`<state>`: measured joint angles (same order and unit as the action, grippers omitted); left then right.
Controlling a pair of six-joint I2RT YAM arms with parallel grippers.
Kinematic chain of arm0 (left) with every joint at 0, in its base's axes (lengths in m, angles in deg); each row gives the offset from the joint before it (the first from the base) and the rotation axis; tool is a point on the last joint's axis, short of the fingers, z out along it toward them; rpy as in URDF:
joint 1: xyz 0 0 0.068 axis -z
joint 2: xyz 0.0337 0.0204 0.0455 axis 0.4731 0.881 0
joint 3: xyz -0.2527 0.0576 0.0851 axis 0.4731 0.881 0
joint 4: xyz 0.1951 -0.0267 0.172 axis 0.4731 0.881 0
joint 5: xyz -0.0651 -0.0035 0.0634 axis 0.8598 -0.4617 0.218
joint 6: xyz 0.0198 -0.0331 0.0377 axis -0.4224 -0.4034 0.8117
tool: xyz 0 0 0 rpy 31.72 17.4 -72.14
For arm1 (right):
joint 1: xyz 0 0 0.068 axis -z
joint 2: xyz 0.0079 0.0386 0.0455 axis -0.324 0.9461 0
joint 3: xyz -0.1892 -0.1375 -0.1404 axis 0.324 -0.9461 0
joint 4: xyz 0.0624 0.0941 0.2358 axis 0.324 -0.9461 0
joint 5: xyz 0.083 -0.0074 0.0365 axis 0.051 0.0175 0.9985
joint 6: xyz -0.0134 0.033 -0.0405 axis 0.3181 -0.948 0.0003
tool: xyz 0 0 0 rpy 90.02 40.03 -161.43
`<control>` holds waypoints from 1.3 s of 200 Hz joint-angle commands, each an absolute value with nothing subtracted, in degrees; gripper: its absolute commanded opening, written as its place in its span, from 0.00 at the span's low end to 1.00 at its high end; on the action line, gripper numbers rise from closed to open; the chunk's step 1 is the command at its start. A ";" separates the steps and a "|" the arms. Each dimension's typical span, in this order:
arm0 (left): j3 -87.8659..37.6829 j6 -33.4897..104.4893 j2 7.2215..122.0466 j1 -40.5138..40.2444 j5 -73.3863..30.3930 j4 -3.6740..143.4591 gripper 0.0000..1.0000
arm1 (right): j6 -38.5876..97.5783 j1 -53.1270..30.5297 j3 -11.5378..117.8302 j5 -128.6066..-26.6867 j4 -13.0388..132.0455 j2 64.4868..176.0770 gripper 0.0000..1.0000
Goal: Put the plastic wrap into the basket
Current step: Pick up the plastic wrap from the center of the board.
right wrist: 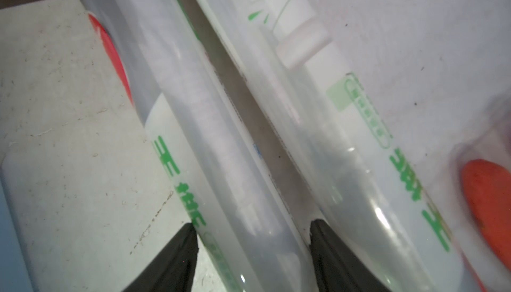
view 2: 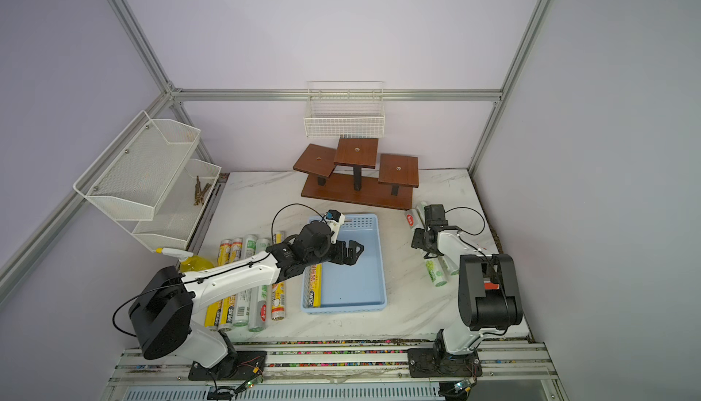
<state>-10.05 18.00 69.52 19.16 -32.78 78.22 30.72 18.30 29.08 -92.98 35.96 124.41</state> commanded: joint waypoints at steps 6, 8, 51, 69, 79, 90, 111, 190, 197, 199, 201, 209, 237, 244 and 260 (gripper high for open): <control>-11.32 18.87 69.11 19.11 -33.00 75.92 1.00 | 31.26 16.21 29.31 -91.68 32.93 125.98 0.68; -11.32 18.88 69.10 19.11 -33.08 75.88 1.00 | 31.25 16.11 29.31 -91.67 32.95 126.03 0.68; -11.46 19.21 69.09 19.14 -32.58 75.83 1.00 | 31.79 11.35 30.25 -92.31 31.72 128.56 0.67; -11.22 19.26 68.84 19.16 -32.76 75.75 1.00 | 32.12 9.56 31.12 -92.72 31.05 130.40 0.68; -11.11 19.32 68.79 19.16 -32.76 75.76 1.00 | 32.29 8.88 31.53 -92.72 30.70 131.22 0.68; -10.98 19.32 68.81 19.07 -32.68 75.75 1.00 | 32.22 8.29 32.00 -93.14 30.77 132.17 0.67; -10.72 19.37 68.58 19.12 -32.85 75.75 1.00 | 31.96 7.91 32.76 -93.91 30.47 133.76 0.68; -9.91 19.67 67.19 19.14 -33.51 76.17 1.00 | 31.00 7.76 34.81 -93.57 30.52 134.73 0.50; -9.75 19.68 66.95 19.13 -33.72 76.27 1.00 | 30.74 7.80 34.24 -93.60 30.61 133.39 0.47; -9.69 19.67 66.80 19.12 -33.72 76.21 1.00 | 30.61 7.82 34.10 -93.60 30.67 132.87 0.46; -9.61 19.67 66.70 19.18 -33.84 76.26 1.00 | 30.55 7.83 33.88 -93.60 30.69 132.45 0.46; -9.20 19.59 66.27 19.16 -34.22 76.13 1.00 | 30.09 7.83 33.06 -93.49 30.90 130.12 0.45; -8.33 19.60 64.77 19.06 -36.36 76.14 1.00 | 28.32 7.62 28.89 -91.27 32.49 120.93 0.36; -8.24 19.59 64.47 19.11 -36.77 76.10 1.00 | 27.93 7.53 27.72 -90.55 33.02 117.51 0.33; -7.89 19.59 63.70 19.12 -38.00 76.13 1.00 | 27.26 7.48 25.82 -89.15 32.84 113.05 0.32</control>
